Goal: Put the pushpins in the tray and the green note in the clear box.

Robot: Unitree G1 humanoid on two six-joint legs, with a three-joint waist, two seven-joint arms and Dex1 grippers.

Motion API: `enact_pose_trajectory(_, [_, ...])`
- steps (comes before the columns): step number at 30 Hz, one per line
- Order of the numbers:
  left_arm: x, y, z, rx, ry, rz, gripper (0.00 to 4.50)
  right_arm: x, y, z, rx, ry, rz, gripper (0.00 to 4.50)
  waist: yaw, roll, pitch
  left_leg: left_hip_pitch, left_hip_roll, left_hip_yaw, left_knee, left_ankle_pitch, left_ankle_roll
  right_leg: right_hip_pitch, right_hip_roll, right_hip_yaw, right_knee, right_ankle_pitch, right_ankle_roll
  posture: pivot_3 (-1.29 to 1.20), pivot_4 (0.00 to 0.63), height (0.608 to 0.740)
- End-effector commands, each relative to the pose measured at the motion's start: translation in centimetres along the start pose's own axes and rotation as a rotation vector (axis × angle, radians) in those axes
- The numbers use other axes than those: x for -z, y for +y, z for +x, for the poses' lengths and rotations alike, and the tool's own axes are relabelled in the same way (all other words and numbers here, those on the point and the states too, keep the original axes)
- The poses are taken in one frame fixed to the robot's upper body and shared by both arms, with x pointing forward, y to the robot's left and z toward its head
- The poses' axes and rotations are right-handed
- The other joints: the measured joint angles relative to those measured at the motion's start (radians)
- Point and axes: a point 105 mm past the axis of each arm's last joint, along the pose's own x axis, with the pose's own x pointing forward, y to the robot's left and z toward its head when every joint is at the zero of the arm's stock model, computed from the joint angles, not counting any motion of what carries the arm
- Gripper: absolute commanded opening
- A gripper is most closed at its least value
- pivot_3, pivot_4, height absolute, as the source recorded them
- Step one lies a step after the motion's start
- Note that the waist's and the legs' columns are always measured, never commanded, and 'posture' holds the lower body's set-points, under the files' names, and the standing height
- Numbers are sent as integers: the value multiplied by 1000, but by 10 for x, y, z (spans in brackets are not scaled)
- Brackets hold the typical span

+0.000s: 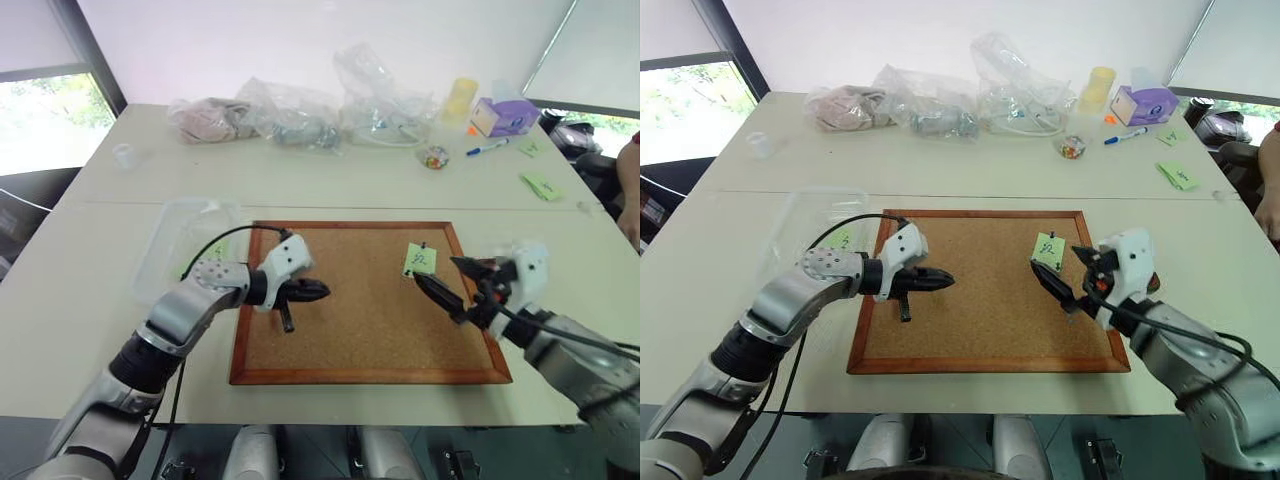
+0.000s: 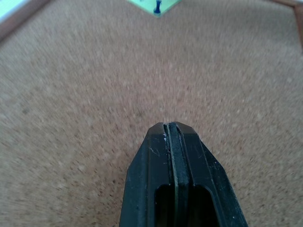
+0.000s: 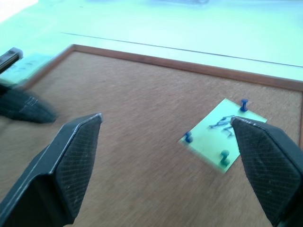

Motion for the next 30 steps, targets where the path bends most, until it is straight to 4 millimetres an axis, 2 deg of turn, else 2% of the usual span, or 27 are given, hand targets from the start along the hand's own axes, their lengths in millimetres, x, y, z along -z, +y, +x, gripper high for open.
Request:
enact_pose_trajectory(1, [-4, 2, 2, 6, 20, 72, 21, -6, -27, 24, 100, 8, -59, 4500, 0, 0, 0, 0, 0, 0, 0, 0, 0, 0, 0, 0, 0, 0, 0, 0, 150, 737])
enact_pose_trajectory(4, [8, 0, 2, 15, 86, 75, 21, -5, -37, 38, 110, 26, -65, 4500, 3, 0, 0, 0, -1, 1, 0, 0, 0, 0, -1, 1, 0, 0, 0, 0, 150, 737])
enact_pose_trajectory(10, [24, 2, 3, -2, 179, 66, 21, 3, -54, 53, 139, 79, -59, 4500, 0, 0, 0, -1, -1, 2, 0, 0, 0, 0, 0, 0, 0, 2, 3, 0, 150, 737])
enact_pose_trajectory(23, [25, -3, 5, -2, 197, 58, 21, 12, -63, 73, 135, 101, -43, 4500, -1, 2, -1, 1, 0, 2, 0, 0, 0, 1, 0, 1, 1, 2, 4, 0, 150, 737])
enact_pose_trajectory(29, [25, -4, 6, 1, 193, 49, 0, 14, -64, 76, 134, 98, -33, 1717, -1, 2, -1, 1, -1, 3, 0, 0, 0, 1, 0, 1, 1, 2, 4, 0, 150, 737])
enact_pose_trajectory(30, [25, -5, 6, 2, 193, 48, 0, 15, -64, 76, 133, 98, -32, 1077, 0, 2, -1, 1, -1, 2, 0, 0, 0, 1, 0, 1, 1, 2, 4, 0, 150, 737])
